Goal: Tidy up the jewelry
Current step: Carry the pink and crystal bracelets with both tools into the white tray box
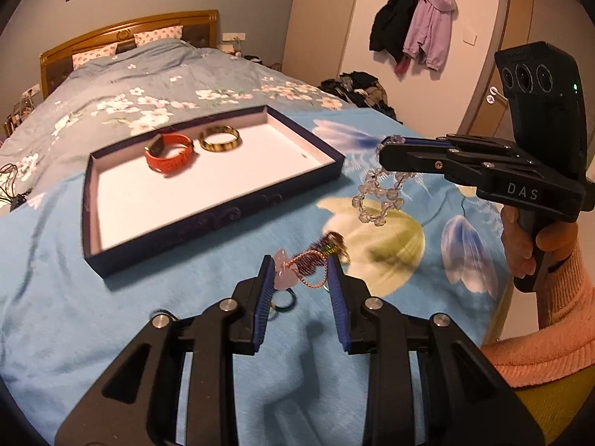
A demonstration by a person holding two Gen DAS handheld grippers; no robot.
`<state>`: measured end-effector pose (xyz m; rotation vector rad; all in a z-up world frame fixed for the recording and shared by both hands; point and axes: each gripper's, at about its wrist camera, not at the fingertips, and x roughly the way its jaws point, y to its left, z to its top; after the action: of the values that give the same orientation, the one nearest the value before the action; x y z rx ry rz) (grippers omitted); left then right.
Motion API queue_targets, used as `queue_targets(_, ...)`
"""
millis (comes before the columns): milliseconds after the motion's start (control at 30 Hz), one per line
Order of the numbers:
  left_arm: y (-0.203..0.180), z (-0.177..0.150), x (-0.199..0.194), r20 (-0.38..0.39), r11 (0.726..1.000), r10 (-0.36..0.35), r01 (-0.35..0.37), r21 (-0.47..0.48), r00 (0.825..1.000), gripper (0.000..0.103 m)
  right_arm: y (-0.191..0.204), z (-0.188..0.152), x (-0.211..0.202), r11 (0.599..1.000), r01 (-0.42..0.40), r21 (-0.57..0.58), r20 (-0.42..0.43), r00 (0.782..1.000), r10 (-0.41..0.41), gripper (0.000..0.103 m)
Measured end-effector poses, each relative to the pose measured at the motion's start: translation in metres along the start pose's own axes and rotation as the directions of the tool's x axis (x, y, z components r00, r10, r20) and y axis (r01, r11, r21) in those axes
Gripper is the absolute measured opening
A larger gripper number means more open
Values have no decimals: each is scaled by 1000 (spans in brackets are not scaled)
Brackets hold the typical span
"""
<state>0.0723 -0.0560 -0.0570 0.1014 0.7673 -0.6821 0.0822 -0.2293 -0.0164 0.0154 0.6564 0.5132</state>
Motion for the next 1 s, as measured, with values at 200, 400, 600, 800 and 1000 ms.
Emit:
queue_targets(200,13,12,-5,25,999,42,-42,-1,999,29,1,17,6,1000,7,-21,26,1000,-6,8)
queue_targets(400,23,24,-8,49,997,72,-72,2,996,29,-2,35,15,999,12,-35,47,999,-10,8)
queue_targets(600,33,36,-6,61,995,98,-98,7,993,29,-4,49,28,999,7,-35,54,999,-5,8)
queue_targets(800,44,46,-2,68,993,114,-114,1,991,29,-7,60,39,999,8,-35,53,999,-6,8)
queue_targets(1000,53,53,4,66,992,128,-129,-3,989,29,-15,68,52,1000,-21,-11,40,999,21,8)
